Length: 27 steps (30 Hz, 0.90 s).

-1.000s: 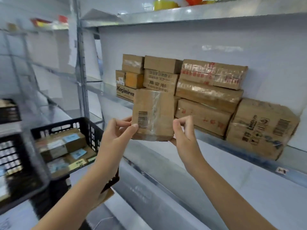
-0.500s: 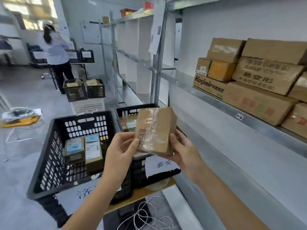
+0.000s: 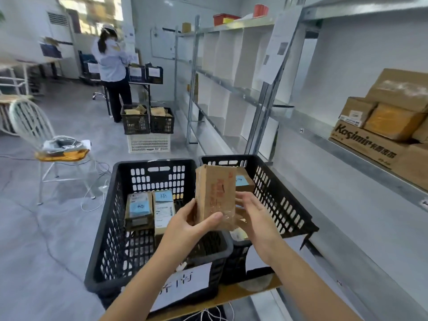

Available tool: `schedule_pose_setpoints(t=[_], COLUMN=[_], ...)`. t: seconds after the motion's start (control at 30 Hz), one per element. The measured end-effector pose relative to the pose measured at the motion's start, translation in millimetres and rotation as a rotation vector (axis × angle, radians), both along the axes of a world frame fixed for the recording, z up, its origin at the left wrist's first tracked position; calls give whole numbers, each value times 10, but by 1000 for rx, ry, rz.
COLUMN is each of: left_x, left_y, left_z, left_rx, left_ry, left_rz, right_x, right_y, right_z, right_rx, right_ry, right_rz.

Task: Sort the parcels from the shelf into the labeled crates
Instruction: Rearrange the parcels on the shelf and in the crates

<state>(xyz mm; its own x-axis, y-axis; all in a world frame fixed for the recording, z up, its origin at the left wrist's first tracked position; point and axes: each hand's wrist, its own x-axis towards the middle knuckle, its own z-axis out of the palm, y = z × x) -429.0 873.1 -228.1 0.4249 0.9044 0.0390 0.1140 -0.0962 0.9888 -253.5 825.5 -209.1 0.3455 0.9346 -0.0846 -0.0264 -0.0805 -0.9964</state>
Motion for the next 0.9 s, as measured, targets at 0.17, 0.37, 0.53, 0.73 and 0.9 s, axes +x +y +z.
schedule_pose_setpoints(t=[0.17,0.37,0.53,0.73,0.9], left_x=[-137,-379,-418,-289,3], left_y=[200,495,730,901,1009], left_z=[-7,-60,-220,-364,-332], left_rx=[-21,6,61,-55,-90], left_ry=[-96,-253,-255,-195,-186], left_rz=[-140,-20,61,181,150], right_x=[-127,-171,-101,43,243], right_y=[330,556,723,955,1148], right_z=[-73,-217,-263,-434,-534], right_rx=[-158,-87,-60,-79,-126], right_ry=[72,243,286,172,140], right_rz=[172,100,92,125,156])
